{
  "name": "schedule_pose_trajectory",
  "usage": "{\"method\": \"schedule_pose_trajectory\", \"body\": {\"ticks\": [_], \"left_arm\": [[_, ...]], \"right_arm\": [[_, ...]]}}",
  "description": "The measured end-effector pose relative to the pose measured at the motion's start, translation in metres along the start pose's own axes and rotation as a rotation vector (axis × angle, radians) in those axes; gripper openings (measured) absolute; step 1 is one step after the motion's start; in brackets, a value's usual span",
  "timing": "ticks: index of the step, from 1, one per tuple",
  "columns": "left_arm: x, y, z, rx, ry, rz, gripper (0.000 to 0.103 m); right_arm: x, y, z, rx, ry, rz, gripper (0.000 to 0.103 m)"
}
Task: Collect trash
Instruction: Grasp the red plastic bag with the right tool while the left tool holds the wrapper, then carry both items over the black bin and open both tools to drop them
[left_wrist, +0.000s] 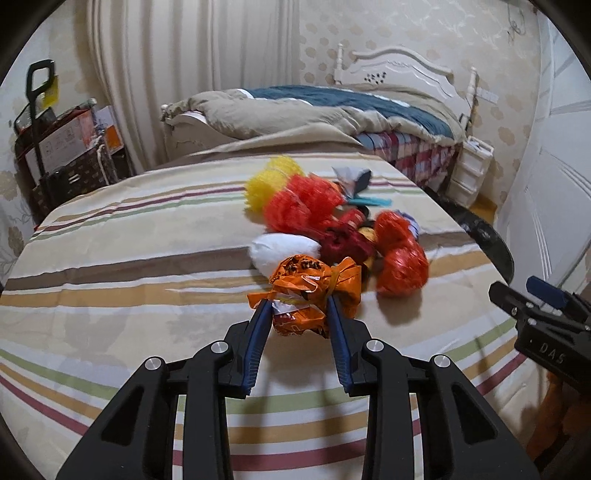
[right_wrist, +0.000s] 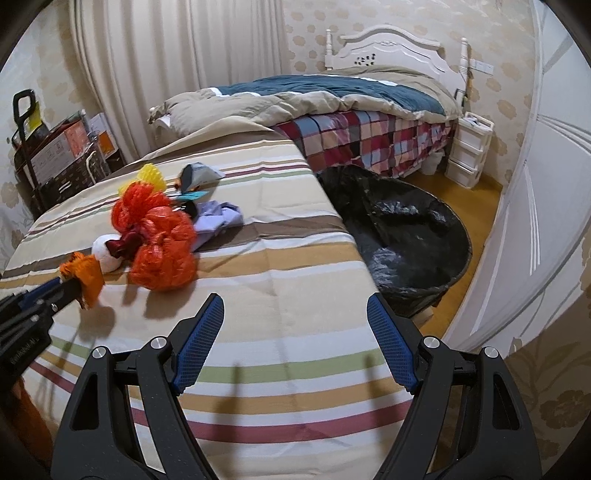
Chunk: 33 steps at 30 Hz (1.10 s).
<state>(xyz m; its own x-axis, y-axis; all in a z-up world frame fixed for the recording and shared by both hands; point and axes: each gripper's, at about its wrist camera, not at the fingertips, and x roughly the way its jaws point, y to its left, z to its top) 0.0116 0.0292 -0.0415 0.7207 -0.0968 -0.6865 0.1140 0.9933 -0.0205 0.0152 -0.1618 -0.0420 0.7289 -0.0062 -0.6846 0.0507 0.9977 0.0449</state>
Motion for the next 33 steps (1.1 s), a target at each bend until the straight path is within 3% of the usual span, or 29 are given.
{"method": "schedule_pose_trajectory", "body": {"ticks": [13,20,27,33], "left_arm": [[-0.001,0.043,0.007,-0.078,-0.037,0.071,0.034],[0.007,0.052,0.012,-0.089,-0.040,0.074,0.034],[0.012,0.055,0.014,-0.096,-0.032,0.055,0.034],[0.017,0.054,0.014,-0.101,-0.018,0.041,0.034]], "right_arm": [[0.010,0.062,0.023,-0.108,-0.004,0.095,0.073],[0.035,0.081,0.031,-0.128,0.045,0.115,0.069],[0.043,0.089,0.033,-0.116,0.090,0.220,0.042],[0.035,0.087,0.031,-0.108,0.079,0.231,0.038]]}}
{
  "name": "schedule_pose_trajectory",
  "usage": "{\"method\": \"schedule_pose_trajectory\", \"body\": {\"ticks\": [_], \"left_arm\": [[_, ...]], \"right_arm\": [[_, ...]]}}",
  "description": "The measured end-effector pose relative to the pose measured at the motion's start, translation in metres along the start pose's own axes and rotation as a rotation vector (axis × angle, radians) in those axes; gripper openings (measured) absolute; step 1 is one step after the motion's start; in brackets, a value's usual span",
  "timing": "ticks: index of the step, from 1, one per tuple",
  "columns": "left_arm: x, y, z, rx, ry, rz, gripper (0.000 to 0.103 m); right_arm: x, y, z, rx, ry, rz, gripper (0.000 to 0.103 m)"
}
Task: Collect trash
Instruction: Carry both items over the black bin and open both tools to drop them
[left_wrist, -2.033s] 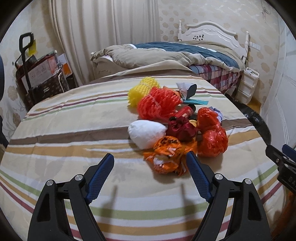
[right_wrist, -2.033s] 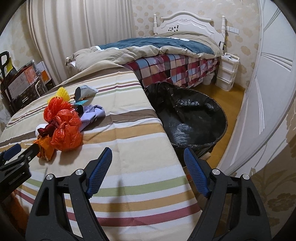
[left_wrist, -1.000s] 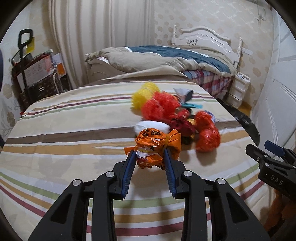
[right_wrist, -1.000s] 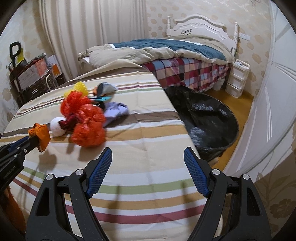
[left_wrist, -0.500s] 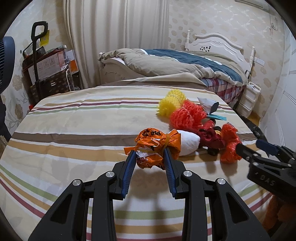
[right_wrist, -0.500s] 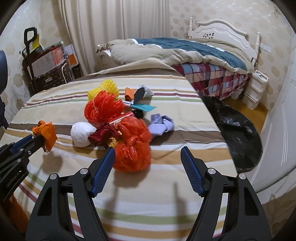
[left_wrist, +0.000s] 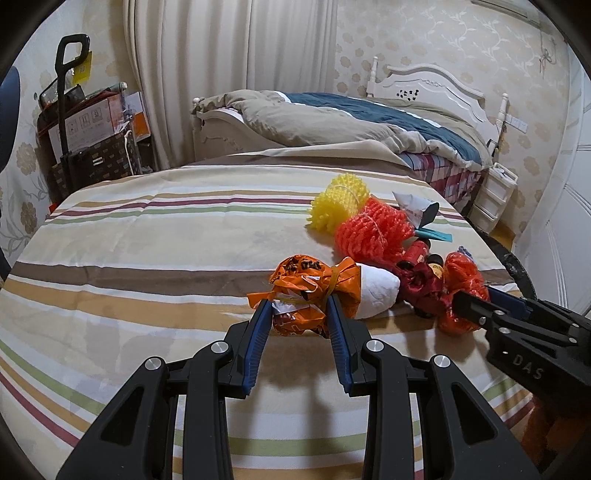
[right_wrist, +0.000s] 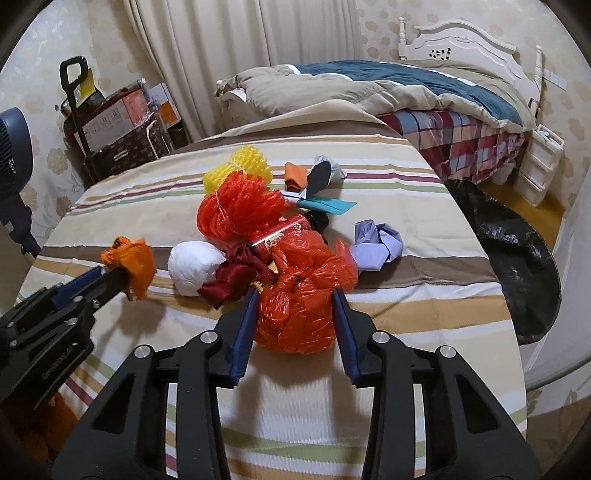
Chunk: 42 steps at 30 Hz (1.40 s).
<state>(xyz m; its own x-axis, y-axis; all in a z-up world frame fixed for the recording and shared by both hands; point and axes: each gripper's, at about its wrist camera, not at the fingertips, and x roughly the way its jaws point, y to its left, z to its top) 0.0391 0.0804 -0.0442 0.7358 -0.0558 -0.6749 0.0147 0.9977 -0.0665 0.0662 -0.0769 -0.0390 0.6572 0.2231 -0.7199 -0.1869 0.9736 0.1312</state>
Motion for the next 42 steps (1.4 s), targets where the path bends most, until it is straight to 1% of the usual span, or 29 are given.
{"method": "schedule_pose_trajectory", "body": {"ticks": [5,10,15,18,22,26,30,36,42], "left_arm": [[-0.004,-0.005,0.002,0.010,-0.008,-0.015,0.034],[-0.010,-0.018,0.010,0.025,-0.029,-0.048,0.034],[-0.010,-0.049,0.021,0.073,-0.053,-0.093,0.034],[-0.007,-0.069,0.025,0.103,-0.062,-0.120,0.034],[0.006,-0.101,0.031,0.141,-0.063,-0.160,0.034],[0.020,-0.133,0.038,0.176,-0.056,-0.198,0.034],[0.039,-0.171,0.045,0.215,-0.043,-0.230,0.034],[0.067,-0.215,0.052,0.267,-0.017,-0.250,0.034],[0.096,-0.246,0.055,0.311,0.013,-0.234,0.034]], "right_arm": [[-0.014,-0.007,0.001,0.007,-0.035,-0.015,0.037],[-0.028,-0.022,0.004,0.018,-0.075,-0.046,0.037],[-0.037,-0.054,0.010,0.068,-0.100,-0.092,0.037],[-0.040,-0.081,0.014,0.103,-0.112,-0.129,0.037],[-0.041,-0.113,0.019,0.135,-0.125,-0.175,0.037],[-0.031,-0.150,0.022,0.163,-0.113,-0.219,0.037],[-0.020,-0.179,0.022,0.192,-0.100,-0.245,0.037],[-0.009,-0.215,0.022,0.222,-0.101,-0.269,0.037],[0.001,-0.242,0.022,0.250,-0.107,-0.268,0.038]]}}
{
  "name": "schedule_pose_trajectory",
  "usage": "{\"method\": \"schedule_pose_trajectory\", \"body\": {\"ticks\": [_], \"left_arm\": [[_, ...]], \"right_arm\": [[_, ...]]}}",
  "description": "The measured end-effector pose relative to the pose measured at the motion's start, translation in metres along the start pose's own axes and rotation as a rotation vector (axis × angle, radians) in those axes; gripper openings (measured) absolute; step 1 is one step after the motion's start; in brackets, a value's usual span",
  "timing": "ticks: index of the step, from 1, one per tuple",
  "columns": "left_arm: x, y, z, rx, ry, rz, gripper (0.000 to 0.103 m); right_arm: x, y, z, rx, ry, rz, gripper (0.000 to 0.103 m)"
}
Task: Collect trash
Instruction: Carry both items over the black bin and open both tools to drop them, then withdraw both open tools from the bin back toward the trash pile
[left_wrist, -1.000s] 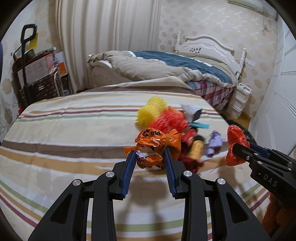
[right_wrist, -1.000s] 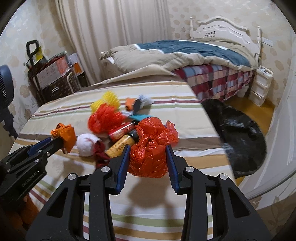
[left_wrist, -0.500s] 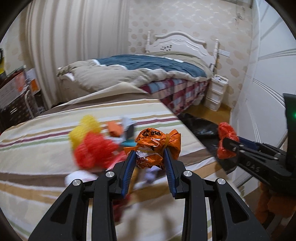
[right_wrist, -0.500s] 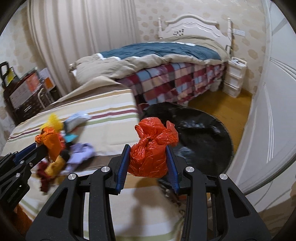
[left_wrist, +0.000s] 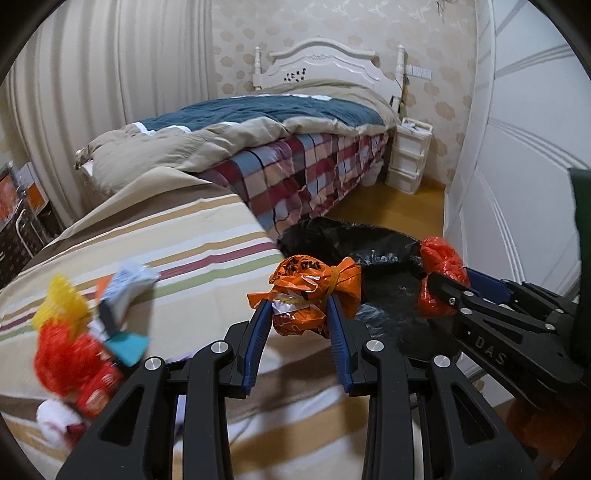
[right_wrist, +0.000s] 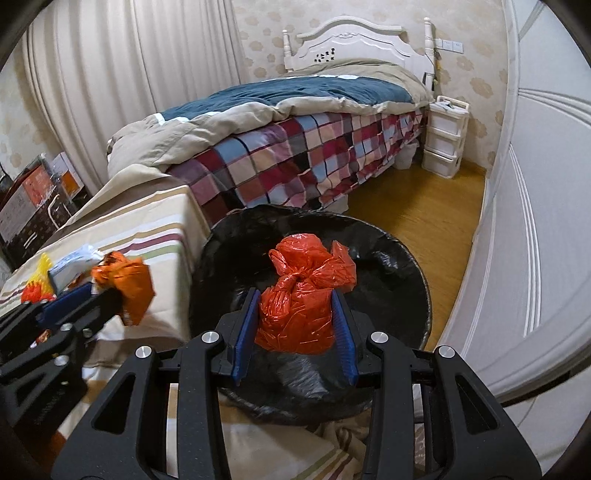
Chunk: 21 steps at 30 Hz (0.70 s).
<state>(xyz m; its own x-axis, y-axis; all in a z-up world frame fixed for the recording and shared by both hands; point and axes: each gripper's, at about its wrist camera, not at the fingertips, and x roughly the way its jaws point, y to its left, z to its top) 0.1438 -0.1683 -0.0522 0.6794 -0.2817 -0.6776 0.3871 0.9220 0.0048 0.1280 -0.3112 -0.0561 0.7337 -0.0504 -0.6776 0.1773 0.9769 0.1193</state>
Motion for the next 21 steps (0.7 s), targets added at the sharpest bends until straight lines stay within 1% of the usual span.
{"method": "schedule_pose_trajectory", "body": {"ticks": [5,10,11,12,13,14,16,17,21], "left_arm": [[0.022,-0.012,0.008,0.021,0.033,0.004,0.034],[0.027,-0.018,0.012,0.026,0.051,0.001,0.034],[0.027,-0.019,0.013,0.027,0.050,0.003,0.035],[0.029,-0.019,0.014,0.027,0.053,0.004,0.035],[0.030,-0.020,0.014,0.026,0.056,0.007,0.039],[0.030,-0.020,0.014,0.023,0.059,0.008,0.048],[0.028,-0.017,0.014,0.004,0.049,0.012,0.059],[0.027,-0.016,0.014,-0.003,0.043,0.013,0.062],[0.025,-0.014,0.014,-0.010,0.037,0.020,0.068]], "right_arm": [[0.014,-0.009,0.002,0.001,0.015,0.013,0.038],[0.025,-0.013,0.003,-0.002,0.026,0.010,0.039],[0.027,-0.015,0.003,0.003,0.024,0.009,0.040],[0.028,-0.016,0.003,0.006,0.022,0.007,0.045],[0.028,-0.017,0.004,0.009,0.021,0.002,0.049],[0.029,-0.019,0.004,0.014,0.016,-0.005,0.050],[0.028,-0.022,0.004,0.021,0.012,-0.011,0.052],[0.027,-0.024,0.004,0.027,0.009,-0.017,0.052],[0.023,-0.028,0.003,0.037,0.005,-0.027,0.054]]}}
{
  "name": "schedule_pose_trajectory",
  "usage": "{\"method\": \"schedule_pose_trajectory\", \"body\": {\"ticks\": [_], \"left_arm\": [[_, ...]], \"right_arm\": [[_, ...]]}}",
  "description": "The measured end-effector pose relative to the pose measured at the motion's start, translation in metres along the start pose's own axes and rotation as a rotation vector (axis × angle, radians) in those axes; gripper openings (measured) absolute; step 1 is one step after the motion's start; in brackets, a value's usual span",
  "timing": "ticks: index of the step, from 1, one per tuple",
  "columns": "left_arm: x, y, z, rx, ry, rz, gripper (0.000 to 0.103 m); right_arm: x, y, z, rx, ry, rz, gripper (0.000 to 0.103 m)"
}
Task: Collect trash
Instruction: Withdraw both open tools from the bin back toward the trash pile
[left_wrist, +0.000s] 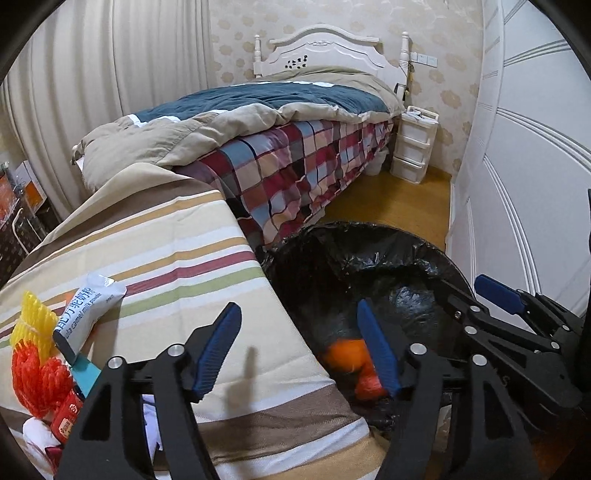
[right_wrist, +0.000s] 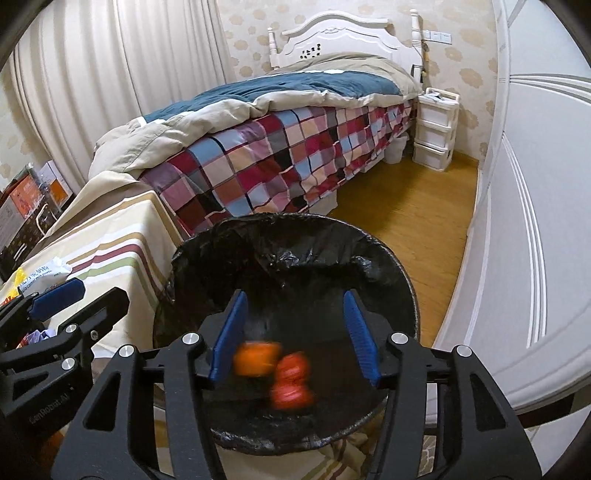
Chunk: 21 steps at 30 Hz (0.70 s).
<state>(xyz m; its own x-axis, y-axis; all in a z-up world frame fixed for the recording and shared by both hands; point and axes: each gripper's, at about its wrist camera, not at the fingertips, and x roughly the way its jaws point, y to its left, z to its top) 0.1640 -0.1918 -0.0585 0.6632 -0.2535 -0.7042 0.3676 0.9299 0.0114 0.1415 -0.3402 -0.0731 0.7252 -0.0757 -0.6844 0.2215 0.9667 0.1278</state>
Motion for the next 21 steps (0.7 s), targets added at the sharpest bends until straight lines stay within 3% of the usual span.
{"method": "schedule_pose_trajectory", "body": {"ticks": [2,8,21], "left_arm": [[-0.003,0.001,0.000,-0.004,-0.008,0.003,0.073],[-0.016,0.010,-0.003,-0.024,-0.025,0.018,0.077],[-0.065,0.057,-0.030,-0.090,-0.053,0.087,0.078]], "right_arm": [[-0.003,0.000,-0.001,0.002,-0.003,-0.007,0.055],[-0.018,0.004,-0.005,0.006,-0.017,-0.011,0.061],[-0.059,0.045,-0.024,-0.010,-0.033,0.041,0.067]]}}
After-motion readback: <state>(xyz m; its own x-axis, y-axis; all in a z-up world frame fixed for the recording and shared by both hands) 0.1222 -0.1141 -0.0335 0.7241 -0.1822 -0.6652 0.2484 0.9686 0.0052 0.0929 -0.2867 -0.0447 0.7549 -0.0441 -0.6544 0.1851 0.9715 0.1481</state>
